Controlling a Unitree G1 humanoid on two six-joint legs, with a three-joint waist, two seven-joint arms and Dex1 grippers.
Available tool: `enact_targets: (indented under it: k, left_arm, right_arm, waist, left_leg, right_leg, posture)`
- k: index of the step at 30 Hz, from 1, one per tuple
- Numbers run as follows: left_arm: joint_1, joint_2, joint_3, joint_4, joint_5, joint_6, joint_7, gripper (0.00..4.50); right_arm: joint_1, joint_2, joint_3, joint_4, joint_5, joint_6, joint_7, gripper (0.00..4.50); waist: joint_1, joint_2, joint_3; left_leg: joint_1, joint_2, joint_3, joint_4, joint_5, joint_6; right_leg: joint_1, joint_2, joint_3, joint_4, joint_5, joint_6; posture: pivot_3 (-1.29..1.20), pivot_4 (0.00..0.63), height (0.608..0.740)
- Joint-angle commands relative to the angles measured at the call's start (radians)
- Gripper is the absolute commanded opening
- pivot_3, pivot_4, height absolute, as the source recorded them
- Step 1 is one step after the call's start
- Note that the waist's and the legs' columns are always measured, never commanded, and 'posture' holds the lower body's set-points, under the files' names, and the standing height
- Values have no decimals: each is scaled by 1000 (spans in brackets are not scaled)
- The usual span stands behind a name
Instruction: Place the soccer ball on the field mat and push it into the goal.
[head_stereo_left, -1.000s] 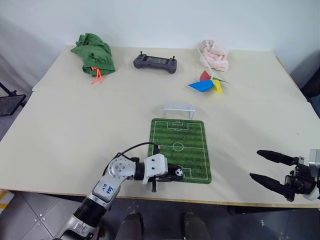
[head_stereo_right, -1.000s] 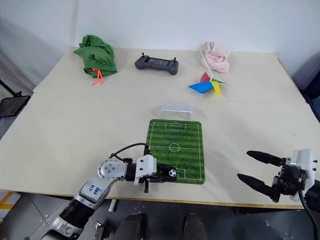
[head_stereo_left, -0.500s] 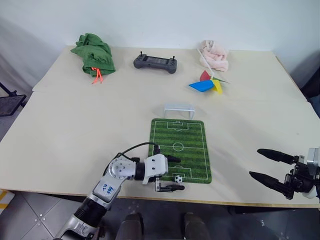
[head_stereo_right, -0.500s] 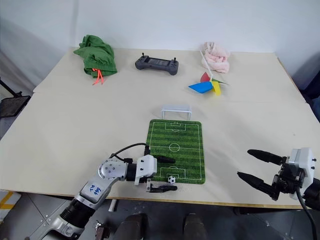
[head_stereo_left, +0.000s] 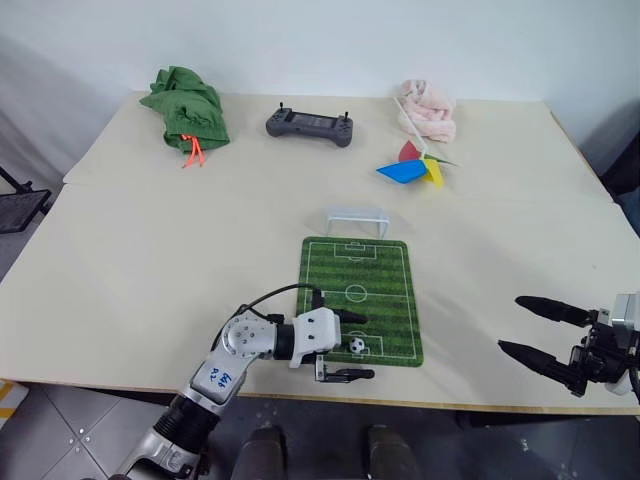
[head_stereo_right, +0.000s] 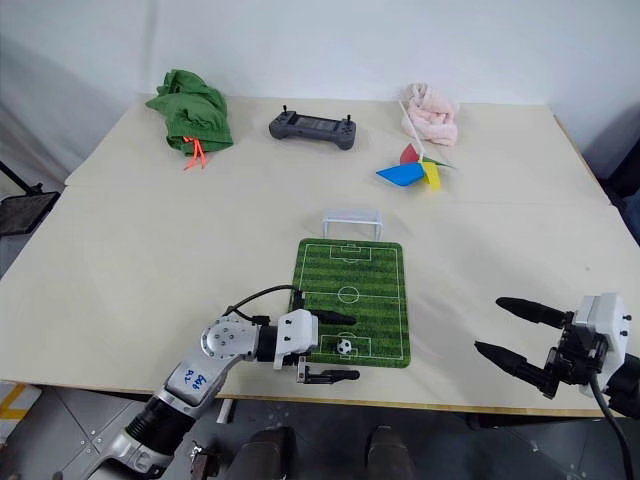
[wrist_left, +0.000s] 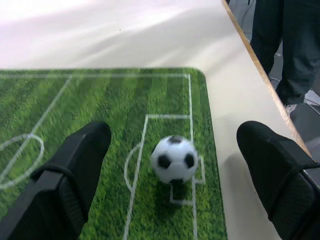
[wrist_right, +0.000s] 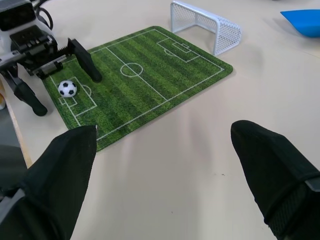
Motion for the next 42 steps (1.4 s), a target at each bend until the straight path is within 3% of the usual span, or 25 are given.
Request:
enact_targets:
  k: [1,5,12,20,28,36,42]
  left_arm:
    - [8,16,54,-93,-40,-1,18,3598]
    - [14,46,89,-124,-79,-24,-12,2328]
    - [32,111,50,-152,-212,-19,-215,14]
    - [-51,76,-35,-9,-141,-42,-266,14]
    - [-123,-13,-60,113,17,43,-77,14]
    - [-227,-129,68,231,120,118,274,14]
    - [-224,-130,172,121,68,178,341,14]
  right_arm:
    - [2,-17,-32,-21,9,0,0,4500]
    - [0,-18,-33,-16,7,-2,0,4500]
    - [-18,-18,-22,-4,-1,-6,-7,4500]
    - [4,7,-42,-27,9,-18,-11,4500]
    - [41,27,-65,-38,5,-43,-28,4500]
    - [38,57,-71,-37,5,-67,-53,4500]
    - [-42,21,-63,51,-12,-98,-28,4500]
  waist:
    - [0,0,0]
    - [-2,0,0]
    - [-1,0,0]
    - [1,0,0]
    - [-2,0,0]
    - [-1,0,0]
    - [-2,0,0]
  left_leg:
    - [0,0,0,0,0,0]
    - [0,0,0,0,0,0]
    - [0,0,0,0,0,0]
    - [-1,0,0,1,0,1]
    - [-1,0,0,2,-1,1]
    - [-1,0,0,4,-1,1]
    - [-1,0,0,2,-1,1]
  right_leg:
    - [0,0,0,0,0,0]
    - [0,0,0,0,0,0]
    - [0,0,0,0,0,0]
    - [0,0,1,0,-2,-4]
    - [0,0,1,0,-1,-2]
    - [0,0,1,0,0,1]
    - [-1,1,1,0,4,8]
  posture:
    - [0,150,740]
    - [0,150,740]
    - [0,150,740]
    - [0,150,740]
    - [0,150,740]
    - [0,150,740]
    - [0,150,740]
